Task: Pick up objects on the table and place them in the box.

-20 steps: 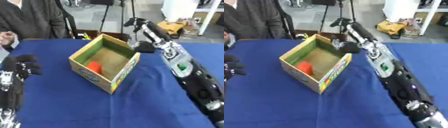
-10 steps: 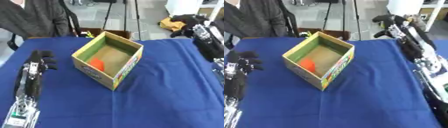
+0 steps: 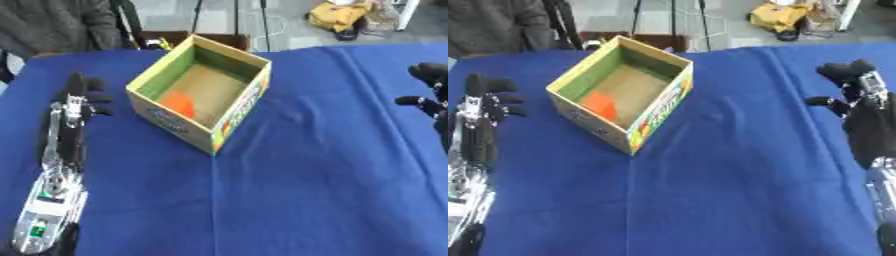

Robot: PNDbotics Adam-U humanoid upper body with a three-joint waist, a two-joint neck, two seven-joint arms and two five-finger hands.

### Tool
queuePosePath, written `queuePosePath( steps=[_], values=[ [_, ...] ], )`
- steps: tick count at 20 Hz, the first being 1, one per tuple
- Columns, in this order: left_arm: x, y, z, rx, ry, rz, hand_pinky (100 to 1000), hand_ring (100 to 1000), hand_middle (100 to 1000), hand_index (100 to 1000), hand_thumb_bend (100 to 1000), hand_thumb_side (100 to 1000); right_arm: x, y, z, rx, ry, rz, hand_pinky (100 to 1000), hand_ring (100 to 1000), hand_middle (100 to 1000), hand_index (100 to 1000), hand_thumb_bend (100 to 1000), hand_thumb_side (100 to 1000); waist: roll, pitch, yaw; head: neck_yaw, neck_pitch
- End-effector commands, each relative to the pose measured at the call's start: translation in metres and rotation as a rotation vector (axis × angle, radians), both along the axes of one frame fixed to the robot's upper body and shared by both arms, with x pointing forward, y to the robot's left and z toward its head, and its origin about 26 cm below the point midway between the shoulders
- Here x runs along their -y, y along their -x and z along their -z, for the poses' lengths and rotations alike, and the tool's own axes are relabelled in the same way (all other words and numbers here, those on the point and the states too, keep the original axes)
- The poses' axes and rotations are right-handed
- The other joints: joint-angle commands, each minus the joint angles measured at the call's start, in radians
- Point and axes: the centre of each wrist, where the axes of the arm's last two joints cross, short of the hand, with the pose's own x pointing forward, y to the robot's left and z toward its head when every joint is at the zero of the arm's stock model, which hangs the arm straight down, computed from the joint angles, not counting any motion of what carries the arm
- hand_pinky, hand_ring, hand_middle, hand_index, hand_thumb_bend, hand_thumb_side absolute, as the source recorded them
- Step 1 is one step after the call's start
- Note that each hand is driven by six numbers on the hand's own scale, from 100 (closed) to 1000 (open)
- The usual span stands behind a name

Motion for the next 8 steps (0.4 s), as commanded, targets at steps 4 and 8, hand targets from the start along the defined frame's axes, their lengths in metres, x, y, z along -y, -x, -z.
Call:
queuePosePath(
  steps=[4,8],
  values=[
    [-0.0013,0.0009,-0.0033,0.016,-0.008,0.004,513,590,600,679,645,832,-0.0021,0.0175,-0.0131,0.052,0.005,0.019,637,979,751,757,100,805,-0.002,-0.014,0.004,-0.012,0.024],
    [-0.0004,0.0014,-0.0026,0.016,-0.004,0.007,512,590,599,678,645,832,-0.0032,0.0187,-0.0127,0.048,0.011,0.026,636,979,749,754,100,805,-0.001,-0.011,0.006,0.002,0.019]
  ],
)
